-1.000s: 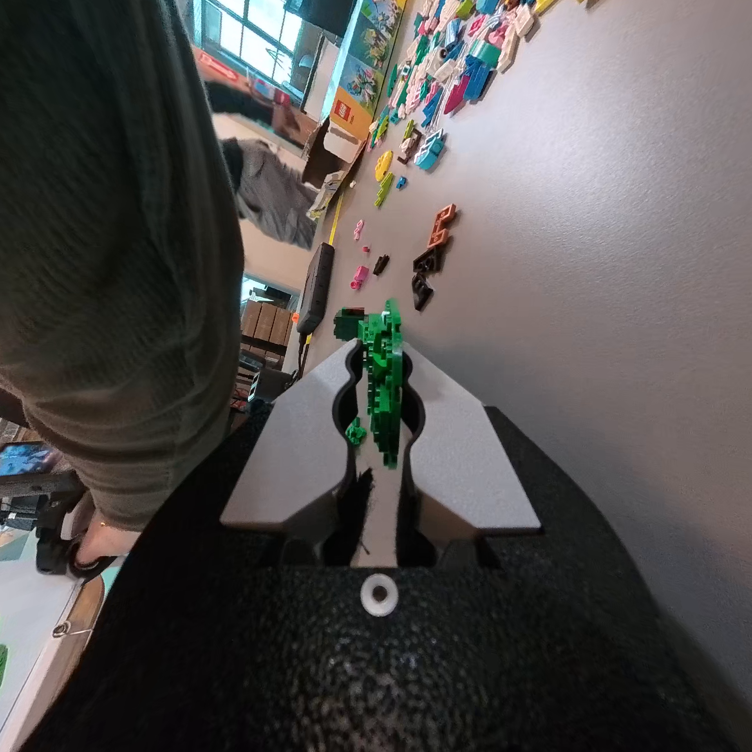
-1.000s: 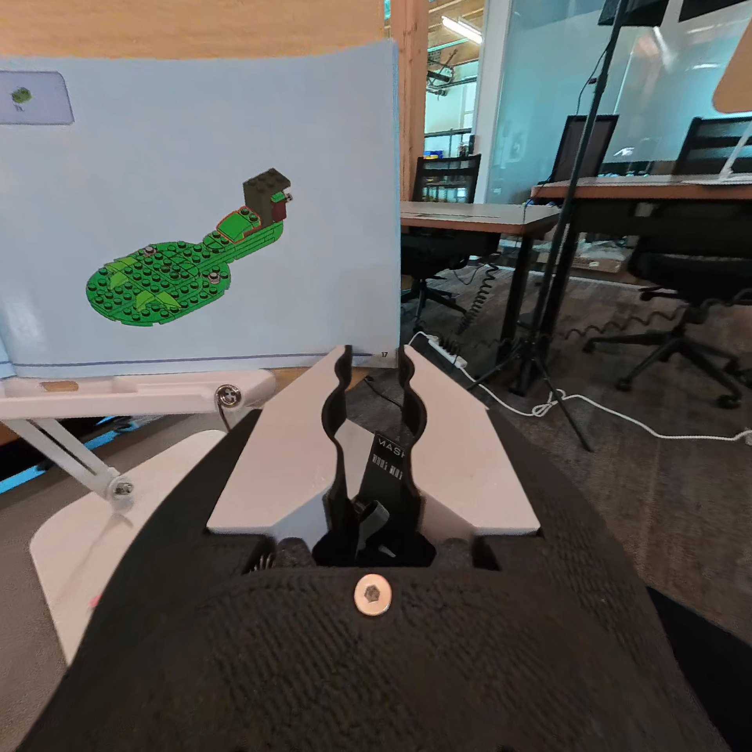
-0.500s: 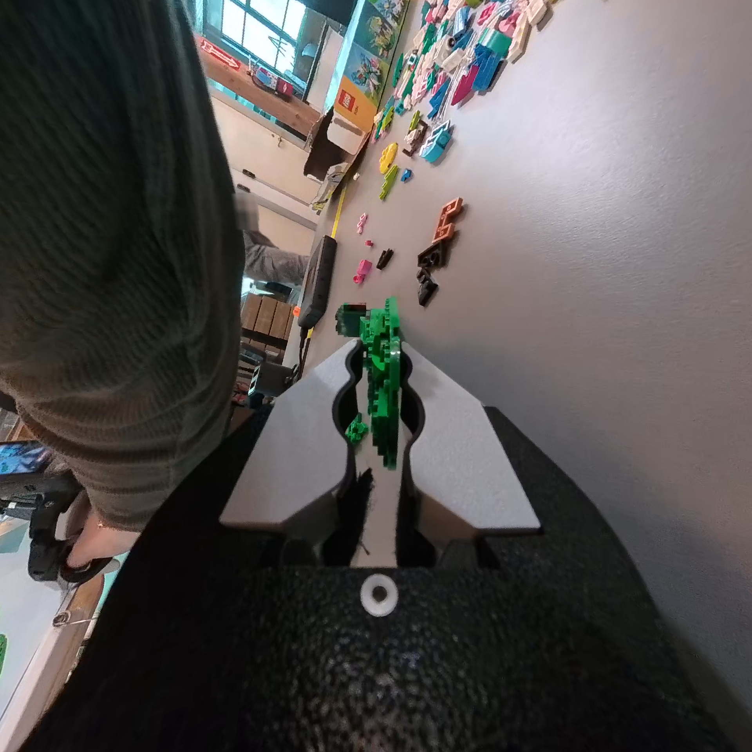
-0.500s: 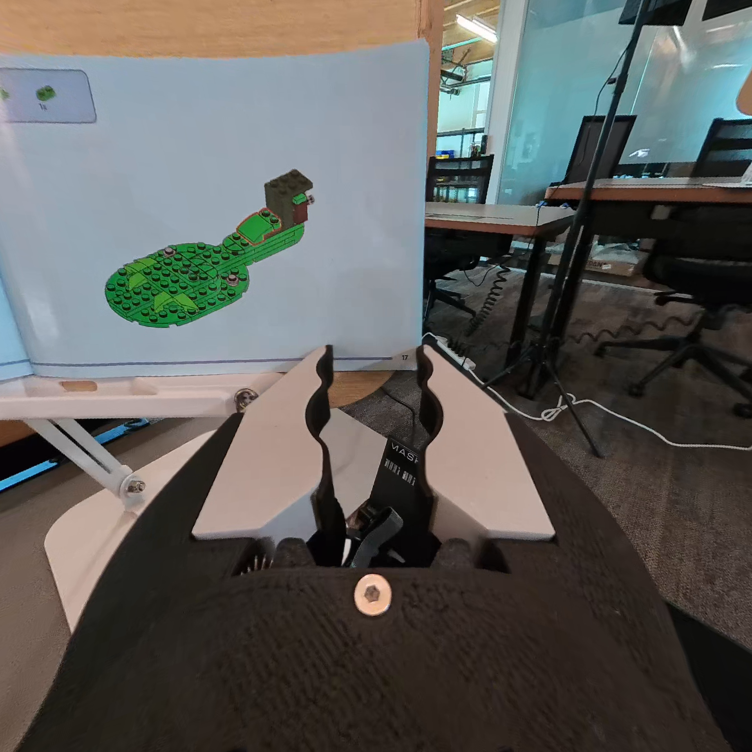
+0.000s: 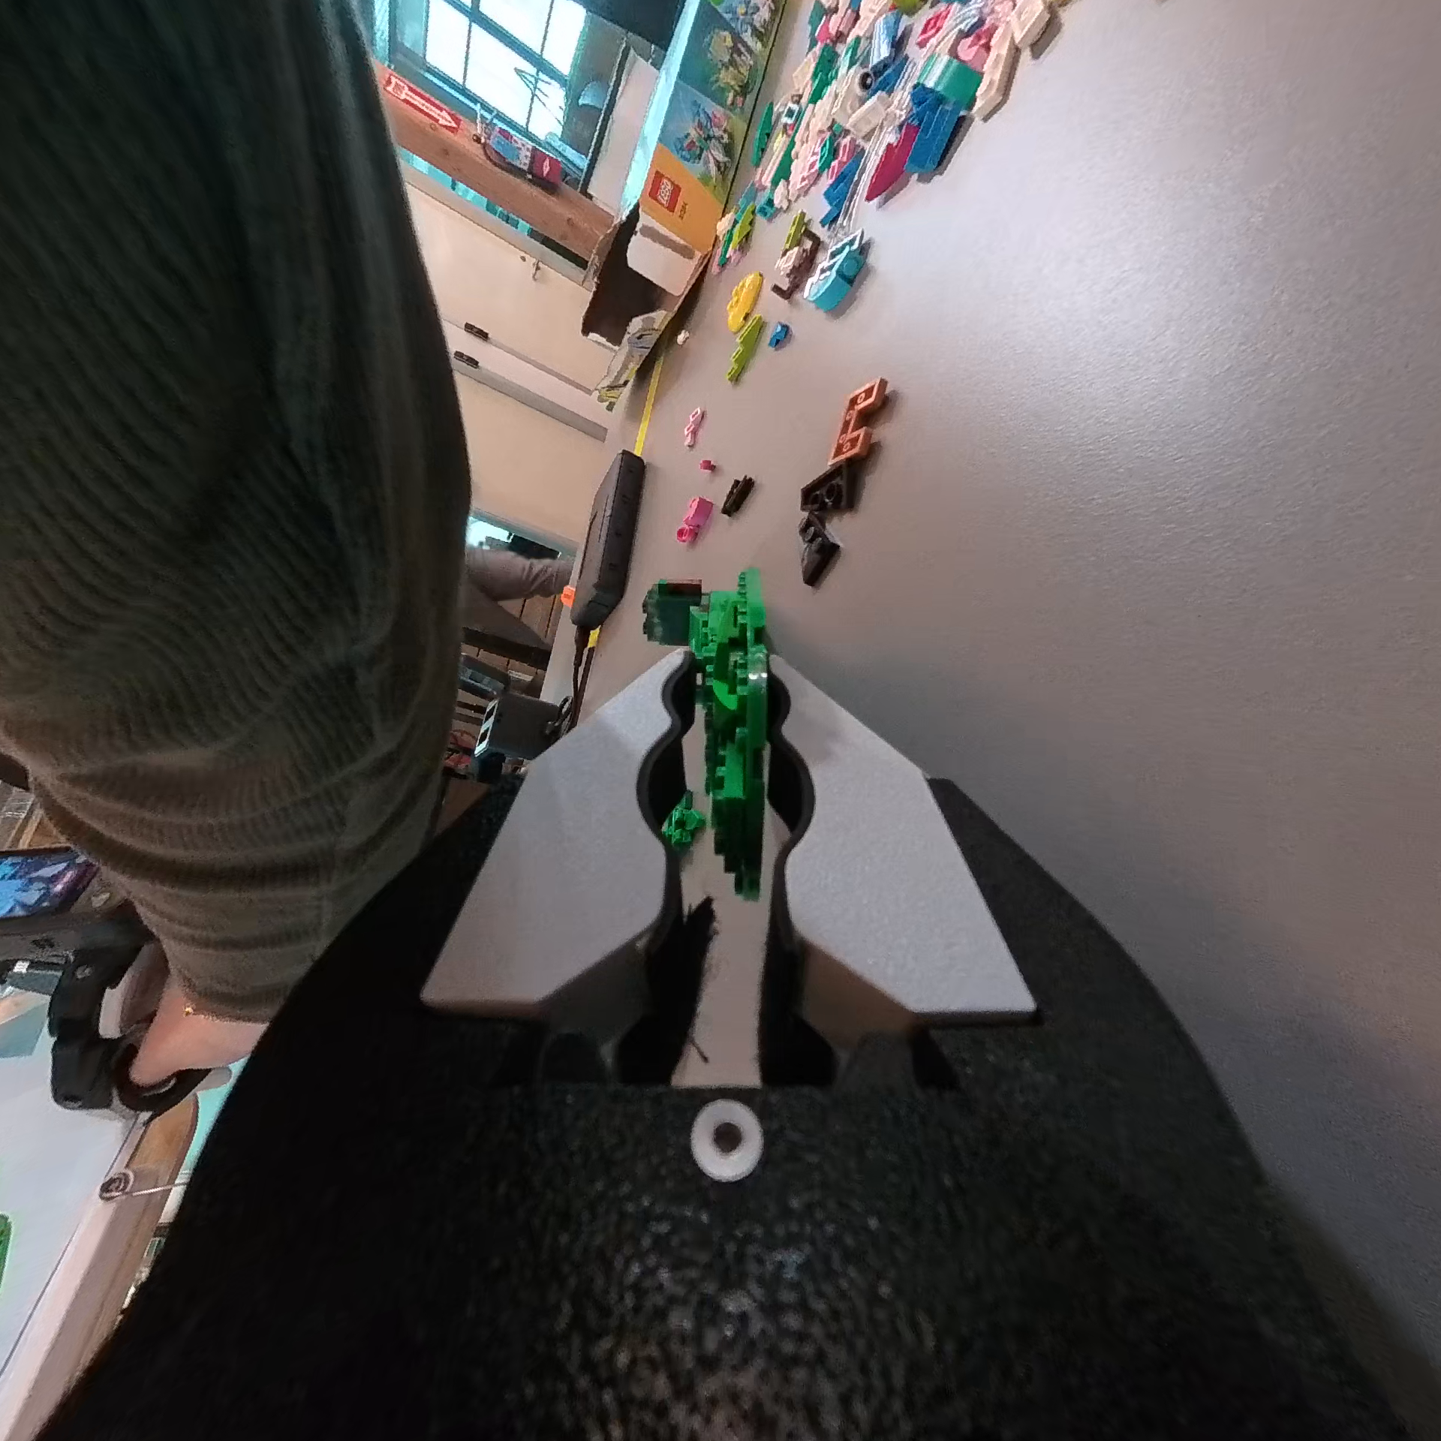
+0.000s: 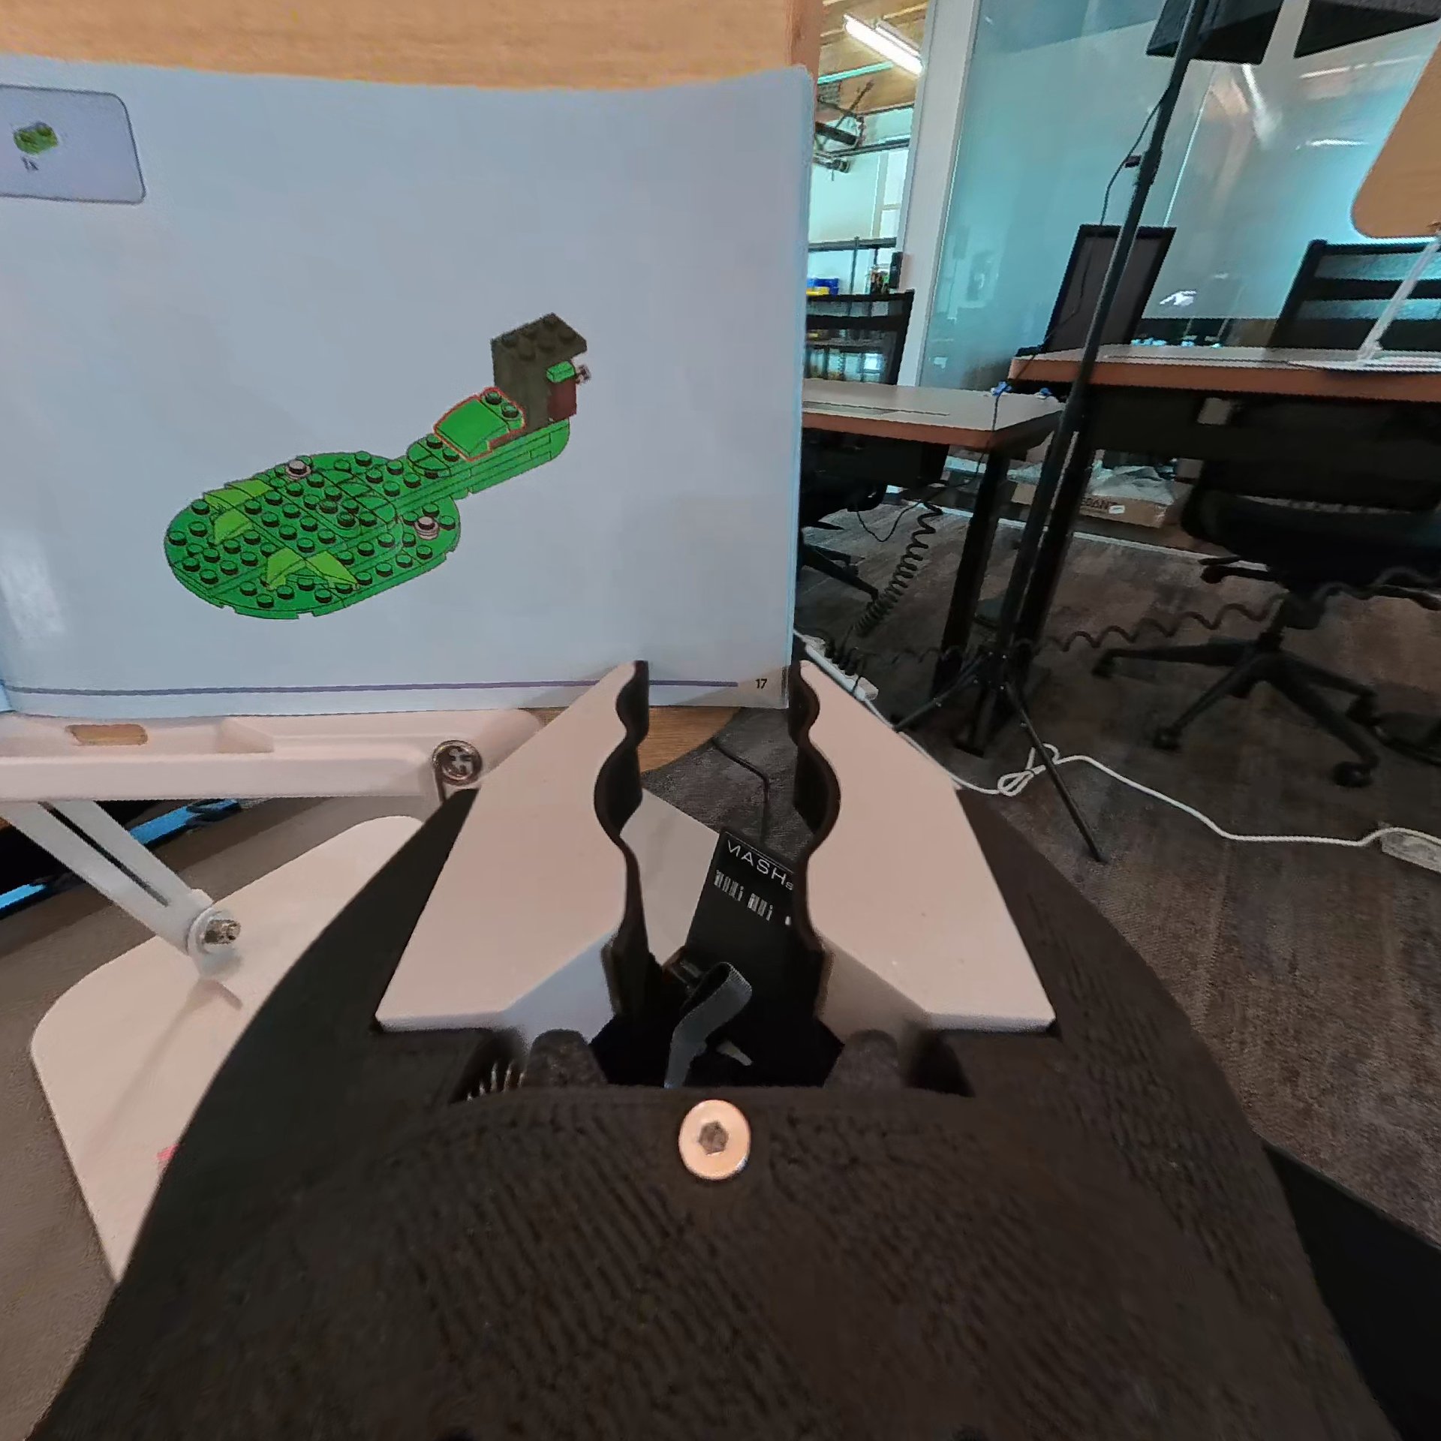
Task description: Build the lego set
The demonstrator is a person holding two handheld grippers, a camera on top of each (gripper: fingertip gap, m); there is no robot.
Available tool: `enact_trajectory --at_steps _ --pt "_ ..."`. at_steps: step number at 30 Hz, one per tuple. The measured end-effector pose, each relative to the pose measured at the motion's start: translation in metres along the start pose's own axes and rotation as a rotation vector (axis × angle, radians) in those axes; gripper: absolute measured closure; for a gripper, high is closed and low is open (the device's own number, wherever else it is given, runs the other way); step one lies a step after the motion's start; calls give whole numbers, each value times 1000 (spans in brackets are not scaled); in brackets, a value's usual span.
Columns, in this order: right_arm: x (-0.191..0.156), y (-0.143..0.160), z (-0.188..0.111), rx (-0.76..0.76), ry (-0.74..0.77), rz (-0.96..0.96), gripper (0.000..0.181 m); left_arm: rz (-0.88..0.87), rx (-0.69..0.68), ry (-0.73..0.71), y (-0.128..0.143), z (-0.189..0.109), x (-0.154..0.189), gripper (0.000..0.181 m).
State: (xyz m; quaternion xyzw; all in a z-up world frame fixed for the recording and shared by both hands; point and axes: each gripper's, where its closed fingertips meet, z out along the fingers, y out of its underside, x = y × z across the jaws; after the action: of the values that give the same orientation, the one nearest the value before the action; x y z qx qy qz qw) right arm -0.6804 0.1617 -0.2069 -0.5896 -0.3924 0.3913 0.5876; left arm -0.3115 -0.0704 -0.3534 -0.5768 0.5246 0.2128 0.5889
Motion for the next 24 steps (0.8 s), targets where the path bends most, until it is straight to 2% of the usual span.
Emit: enact_trajectory --at_steps 4,11,17,24 --pt "7 0 -2 -3 53 -27 161 0 0 0 0 0 0 168" --pt "10 0 -8 -5 131 -131 174 -1 -1 0 0 0 0 168" --pt "7 -5 -14 19 134 -212 179 -4 0 0 1 0 0 168" --pt "-9 -10 -25 43 128 -493 180 -7 0 1 1 0 0 169"
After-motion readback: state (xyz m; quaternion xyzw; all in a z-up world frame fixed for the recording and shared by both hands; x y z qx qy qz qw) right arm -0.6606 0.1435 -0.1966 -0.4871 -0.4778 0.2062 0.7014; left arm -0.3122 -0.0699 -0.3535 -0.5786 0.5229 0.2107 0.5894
